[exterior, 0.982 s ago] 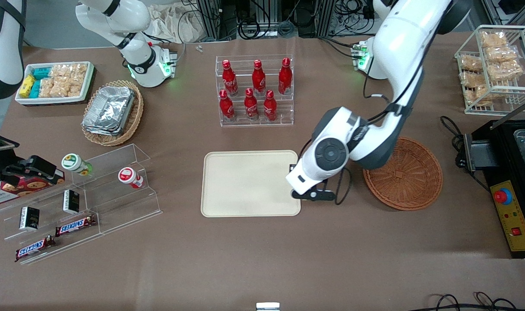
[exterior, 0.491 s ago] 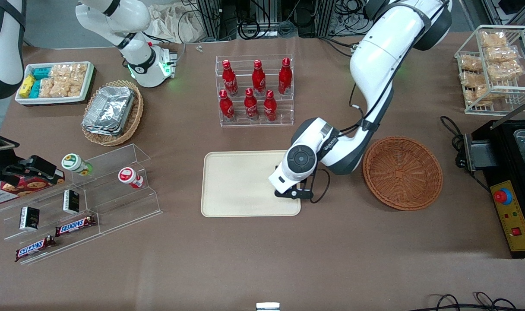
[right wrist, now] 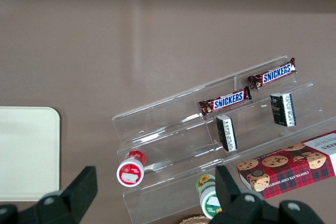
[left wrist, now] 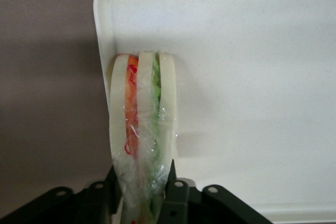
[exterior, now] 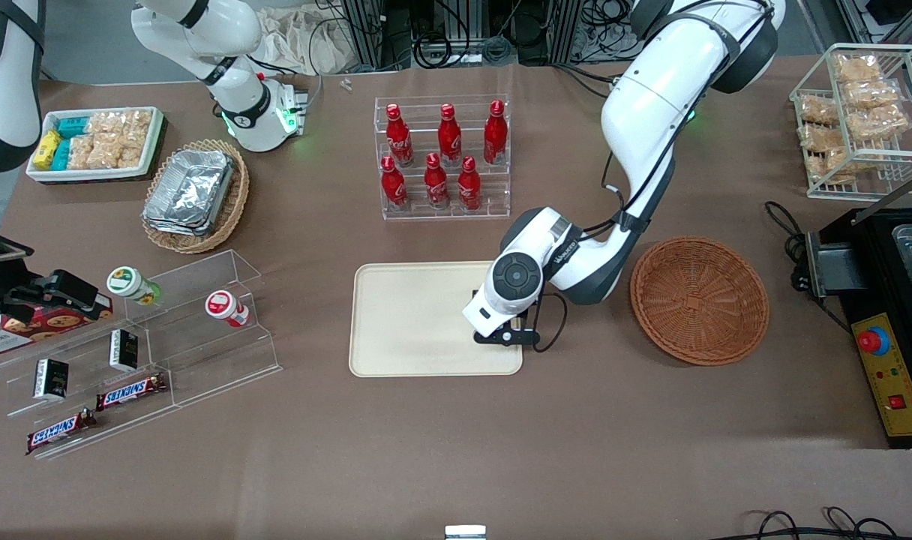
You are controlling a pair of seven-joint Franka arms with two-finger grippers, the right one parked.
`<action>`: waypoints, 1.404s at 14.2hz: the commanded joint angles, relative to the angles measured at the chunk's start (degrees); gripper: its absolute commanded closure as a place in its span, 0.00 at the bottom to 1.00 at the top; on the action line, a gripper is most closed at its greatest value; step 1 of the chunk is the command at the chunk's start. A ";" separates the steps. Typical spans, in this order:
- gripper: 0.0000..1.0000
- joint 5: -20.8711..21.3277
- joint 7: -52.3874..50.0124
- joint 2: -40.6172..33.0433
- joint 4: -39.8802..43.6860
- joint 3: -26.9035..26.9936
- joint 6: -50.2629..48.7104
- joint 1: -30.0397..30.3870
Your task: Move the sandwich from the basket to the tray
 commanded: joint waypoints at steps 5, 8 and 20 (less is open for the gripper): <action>0.00 1.29 -1.74 -1.52 3.49 0.48 -0.42 0.29; 0.00 1.47 -1.48 -5.38 3.85 1.61 -2.08 1.60; 0.00 0.59 10.64 -26.66 -0.54 1.71 -18.27 15.67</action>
